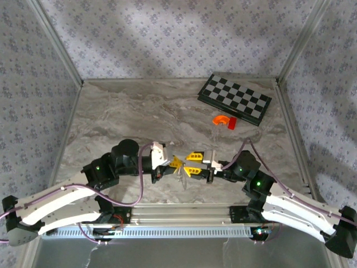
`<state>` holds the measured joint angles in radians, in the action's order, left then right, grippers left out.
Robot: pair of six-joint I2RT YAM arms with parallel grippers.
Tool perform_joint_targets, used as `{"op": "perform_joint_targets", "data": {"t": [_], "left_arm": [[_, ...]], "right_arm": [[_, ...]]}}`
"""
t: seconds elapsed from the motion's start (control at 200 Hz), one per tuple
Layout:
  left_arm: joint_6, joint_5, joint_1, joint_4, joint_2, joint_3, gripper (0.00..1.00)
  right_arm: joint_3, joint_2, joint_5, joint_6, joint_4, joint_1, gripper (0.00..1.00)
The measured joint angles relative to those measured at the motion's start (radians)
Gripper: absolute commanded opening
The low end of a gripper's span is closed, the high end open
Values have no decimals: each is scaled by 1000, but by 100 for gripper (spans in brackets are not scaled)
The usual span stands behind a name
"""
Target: Put the keys on the keyring
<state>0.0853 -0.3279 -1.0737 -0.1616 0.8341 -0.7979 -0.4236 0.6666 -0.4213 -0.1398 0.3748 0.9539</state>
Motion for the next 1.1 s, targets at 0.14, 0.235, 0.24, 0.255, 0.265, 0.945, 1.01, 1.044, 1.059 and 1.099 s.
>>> {"op": "perform_joint_targets", "data": {"t": [0.14, 0.235, 0.24, 0.255, 0.265, 0.945, 1.01, 1.044, 1.059, 1.099], "left_arm": [[5, 2, 0, -2, 0, -1, 0], [9, 3, 0, -6, 0, -3, 0], [10, 3, 0, -6, 0, -3, 0], [11, 3, 0, -8, 0, -4, 0], [11, 3, 0, -10, 0, -4, 0], [48, 37, -2, -105, 26, -22, 0], [49, 38, -2, -105, 26, -22, 4], [49, 37, -2, -104, 26, -23, 13], [49, 37, -2, -104, 26, -22, 18], [47, 36, -2, -100, 24, -22, 25]], "right_arm": [[0, 0, 12, -11, -10, 4, 29], [0, 3, 15, -18, -11, 5, 27], [0, 3, 15, -18, -11, 5, 27], [0, 4, 16, -18, -11, 5, 27], [0, 4, 17, -19, -11, 5, 27], [-1, 60, 33, -24, -5, 31, 0], [-2, 60, 35, -30, -6, 31, 0], [-2, 60, 37, -30, -6, 31, 0], [-2, 60, 37, -30, -6, 31, 0], [-3, 60, 36, -30, -5, 32, 0]]}}
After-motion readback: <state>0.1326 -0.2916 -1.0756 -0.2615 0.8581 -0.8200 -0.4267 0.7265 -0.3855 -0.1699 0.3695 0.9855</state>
